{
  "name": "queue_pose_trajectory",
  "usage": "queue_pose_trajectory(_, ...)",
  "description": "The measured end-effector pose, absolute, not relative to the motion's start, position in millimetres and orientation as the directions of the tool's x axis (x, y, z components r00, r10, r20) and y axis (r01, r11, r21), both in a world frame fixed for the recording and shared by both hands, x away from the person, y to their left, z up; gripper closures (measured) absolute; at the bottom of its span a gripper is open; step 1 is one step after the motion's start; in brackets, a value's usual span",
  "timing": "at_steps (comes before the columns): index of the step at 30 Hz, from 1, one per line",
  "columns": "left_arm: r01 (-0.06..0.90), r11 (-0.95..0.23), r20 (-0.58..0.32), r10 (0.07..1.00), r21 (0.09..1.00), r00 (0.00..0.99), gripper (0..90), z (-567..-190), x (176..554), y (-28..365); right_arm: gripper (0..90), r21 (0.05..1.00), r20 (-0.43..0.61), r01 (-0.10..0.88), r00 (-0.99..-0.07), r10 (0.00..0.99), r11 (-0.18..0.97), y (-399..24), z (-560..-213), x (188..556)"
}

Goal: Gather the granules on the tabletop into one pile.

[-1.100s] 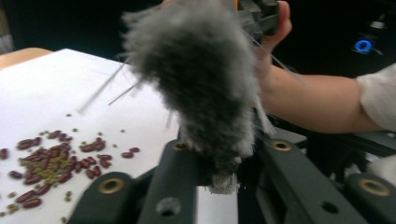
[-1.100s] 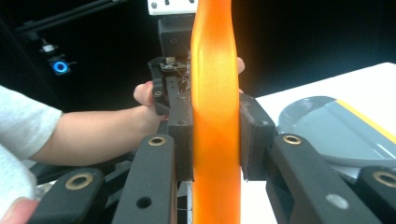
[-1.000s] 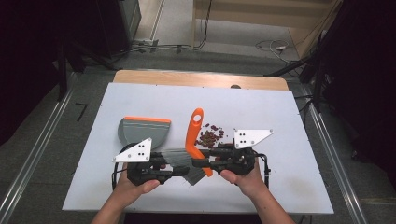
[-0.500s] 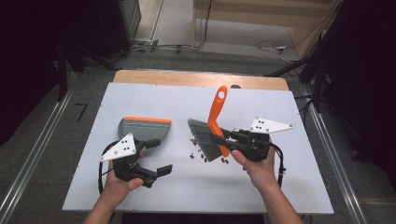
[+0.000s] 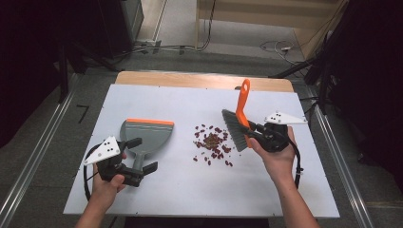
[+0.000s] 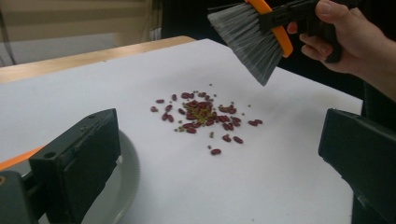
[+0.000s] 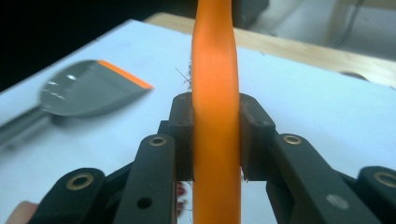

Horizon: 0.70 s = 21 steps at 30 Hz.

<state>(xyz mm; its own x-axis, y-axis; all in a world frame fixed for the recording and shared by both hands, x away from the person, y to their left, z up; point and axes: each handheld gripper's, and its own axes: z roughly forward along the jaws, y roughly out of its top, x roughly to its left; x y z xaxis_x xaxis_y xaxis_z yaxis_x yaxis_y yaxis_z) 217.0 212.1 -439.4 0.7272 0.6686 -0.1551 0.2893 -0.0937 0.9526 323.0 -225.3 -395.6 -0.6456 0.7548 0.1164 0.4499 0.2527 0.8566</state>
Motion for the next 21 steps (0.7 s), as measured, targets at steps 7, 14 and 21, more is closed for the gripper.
queue_pose_trajectory(7, 0.285, -0.081, -0.153, 0.689, 0.955, 0.708, 0.0, -442, 216, 225, 69.4, 0.797, 0.055, 0.514, -0.586, 0.809, 0.318, -229, -396, 344)
queue_pose_trajectory(14, 0.292, -0.087, -0.146, 0.709, 0.953, 0.689, 0.0, -444, 217, 230, 69.4, 0.713, -0.032, 0.564, -0.567, 0.823, 0.417, -217, -402, 376)
queue_pose_trajectory(21, 0.296, -0.088, -0.148, 0.711, 0.951, 0.688, 0.0, -447, 218, 232, 69.4, 0.607, -0.176, 0.584, -0.563, 0.808, 0.539, -190, -417, 410)
